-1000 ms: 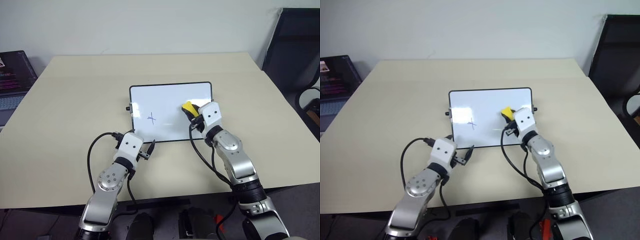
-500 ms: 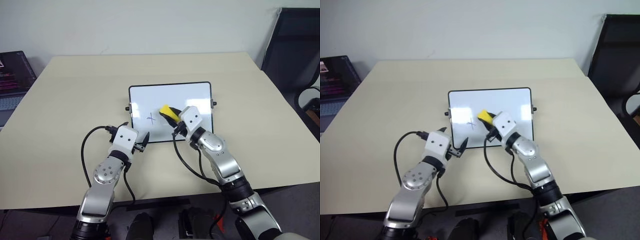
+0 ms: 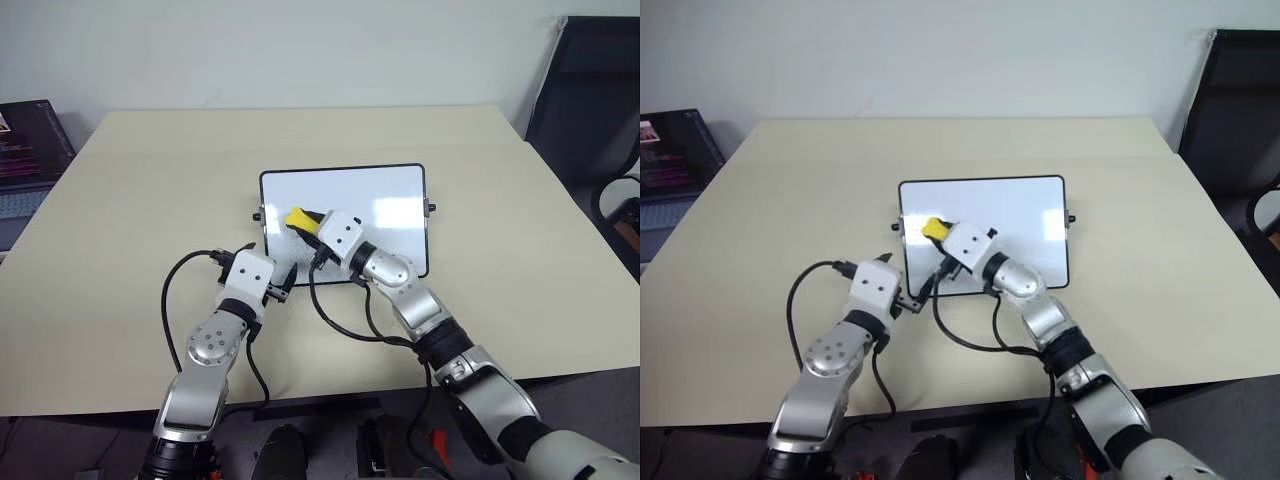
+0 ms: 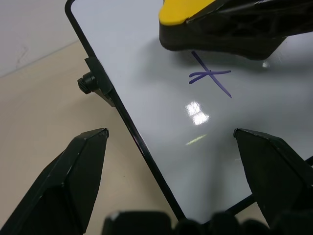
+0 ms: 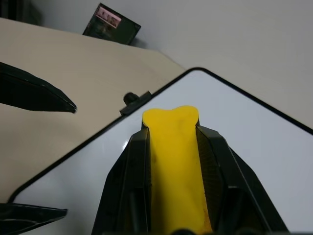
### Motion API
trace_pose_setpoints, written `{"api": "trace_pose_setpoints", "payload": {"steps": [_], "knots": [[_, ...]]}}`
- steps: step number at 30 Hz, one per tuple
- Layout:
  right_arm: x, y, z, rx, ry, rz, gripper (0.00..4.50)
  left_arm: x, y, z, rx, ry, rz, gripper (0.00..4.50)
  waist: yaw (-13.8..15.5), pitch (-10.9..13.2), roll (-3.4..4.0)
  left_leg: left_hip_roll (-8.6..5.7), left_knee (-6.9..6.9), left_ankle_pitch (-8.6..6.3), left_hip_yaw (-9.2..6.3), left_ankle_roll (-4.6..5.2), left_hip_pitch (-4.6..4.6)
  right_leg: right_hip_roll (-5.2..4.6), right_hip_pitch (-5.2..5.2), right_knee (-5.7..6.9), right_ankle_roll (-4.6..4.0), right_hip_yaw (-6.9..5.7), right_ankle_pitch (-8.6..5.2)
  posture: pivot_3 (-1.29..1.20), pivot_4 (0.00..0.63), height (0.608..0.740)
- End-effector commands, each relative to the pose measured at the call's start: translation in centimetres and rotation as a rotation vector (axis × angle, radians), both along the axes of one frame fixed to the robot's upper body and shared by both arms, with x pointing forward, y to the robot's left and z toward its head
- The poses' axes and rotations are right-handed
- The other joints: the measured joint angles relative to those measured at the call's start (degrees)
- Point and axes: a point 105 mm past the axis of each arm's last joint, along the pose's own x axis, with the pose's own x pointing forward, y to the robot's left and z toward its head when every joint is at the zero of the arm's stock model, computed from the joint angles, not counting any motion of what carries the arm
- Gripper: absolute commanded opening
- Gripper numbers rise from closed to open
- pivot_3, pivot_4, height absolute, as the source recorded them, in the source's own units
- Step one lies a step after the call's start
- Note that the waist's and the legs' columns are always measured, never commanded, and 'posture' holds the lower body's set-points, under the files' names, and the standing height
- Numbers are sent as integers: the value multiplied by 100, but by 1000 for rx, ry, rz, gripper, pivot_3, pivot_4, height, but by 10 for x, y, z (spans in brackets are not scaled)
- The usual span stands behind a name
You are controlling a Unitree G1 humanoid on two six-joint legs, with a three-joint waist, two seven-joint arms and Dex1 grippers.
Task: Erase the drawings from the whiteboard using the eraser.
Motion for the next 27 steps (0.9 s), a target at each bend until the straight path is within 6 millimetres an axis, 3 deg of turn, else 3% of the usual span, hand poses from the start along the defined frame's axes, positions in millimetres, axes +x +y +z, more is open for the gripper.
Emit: {"api": "trace_pose_setpoints", "payload": {"steps": [1, 8, 19, 23, 27], "knots": [[6, 5, 5, -23, -19, -22, 1012, -3, -5, 13, 3, -60, -17, 4500, 1, 0, 0, 0, 0, 0, 0, 0, 0, 0, 0, 0, 0, 0, 0, 0, 150, 740], [14, -15, -26, -158, 48, -106, 1012, -2, -4, 17, 4, -71, -13, 4500, 6, -1, 0, -1, 3, 0, 0, 0, 14, -1, 7, 13, -1, 1, 0, 0, 150, 740], [-2, -57, -48, -204, 123, -159, 1012, 1, -7, 17, -3, -79, -17, 4500, 26, -4, -4, -4, 8, 1, 3, 1, 31, -1, 17, 26, -1, 0, 0, 0, 150, 740], [-3, -62, -42, -197, 110, -169, 1012, 2, -9, 17, -6, -80, -25, 4500, 26, -4, -5, -6, 9, 2, 6, 1, 41, -1, 21, 35, -2, -2, -2, 0, 150, 740], [-2, -49, -15, -91, 45, -139, 1012, 2, -10, 17, -7, -81, -33, 4500, 21, -4, -5, -7, 9, 2, 11, 1, 47, -1, 22, 39, -2, -2, -3, 0, 150, 740]]}}
